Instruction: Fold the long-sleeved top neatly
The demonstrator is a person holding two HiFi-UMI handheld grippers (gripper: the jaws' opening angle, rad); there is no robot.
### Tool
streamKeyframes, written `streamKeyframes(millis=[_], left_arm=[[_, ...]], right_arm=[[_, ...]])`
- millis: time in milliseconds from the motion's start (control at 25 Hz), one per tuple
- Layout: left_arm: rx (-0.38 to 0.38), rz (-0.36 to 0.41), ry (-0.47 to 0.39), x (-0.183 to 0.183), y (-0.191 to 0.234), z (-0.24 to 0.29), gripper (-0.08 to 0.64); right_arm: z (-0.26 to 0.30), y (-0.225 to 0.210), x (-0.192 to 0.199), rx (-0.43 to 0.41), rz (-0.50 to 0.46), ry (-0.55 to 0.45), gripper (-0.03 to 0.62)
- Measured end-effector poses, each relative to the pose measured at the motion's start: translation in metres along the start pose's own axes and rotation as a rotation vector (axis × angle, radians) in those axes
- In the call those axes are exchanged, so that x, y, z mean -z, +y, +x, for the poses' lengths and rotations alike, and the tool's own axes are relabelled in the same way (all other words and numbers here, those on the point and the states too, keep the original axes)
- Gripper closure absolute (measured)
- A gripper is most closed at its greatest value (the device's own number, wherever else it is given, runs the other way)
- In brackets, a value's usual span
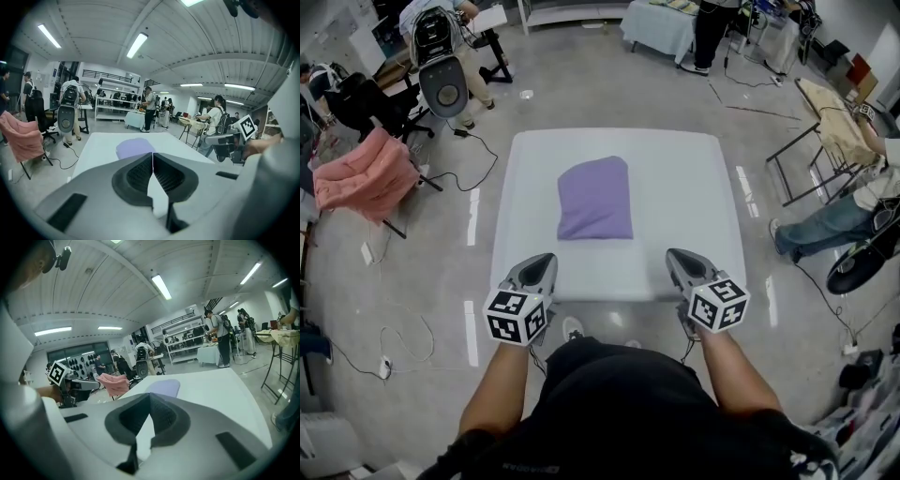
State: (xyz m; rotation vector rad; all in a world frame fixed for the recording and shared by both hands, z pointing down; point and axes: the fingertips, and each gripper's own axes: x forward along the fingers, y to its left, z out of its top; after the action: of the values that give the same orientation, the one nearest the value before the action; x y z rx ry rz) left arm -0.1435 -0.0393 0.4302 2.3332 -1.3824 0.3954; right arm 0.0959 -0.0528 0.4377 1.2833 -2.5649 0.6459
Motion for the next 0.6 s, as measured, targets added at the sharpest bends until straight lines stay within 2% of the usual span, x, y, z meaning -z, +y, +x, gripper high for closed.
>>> streamKeyframes(millis=[600], left_arm=[[-0.001,0.014,-0.003,-0.004,0.009,-0.006,0.551]], right_arm=[[0.008,0.011,-0.005,-0.008,-0.026,0.005,0.589]])
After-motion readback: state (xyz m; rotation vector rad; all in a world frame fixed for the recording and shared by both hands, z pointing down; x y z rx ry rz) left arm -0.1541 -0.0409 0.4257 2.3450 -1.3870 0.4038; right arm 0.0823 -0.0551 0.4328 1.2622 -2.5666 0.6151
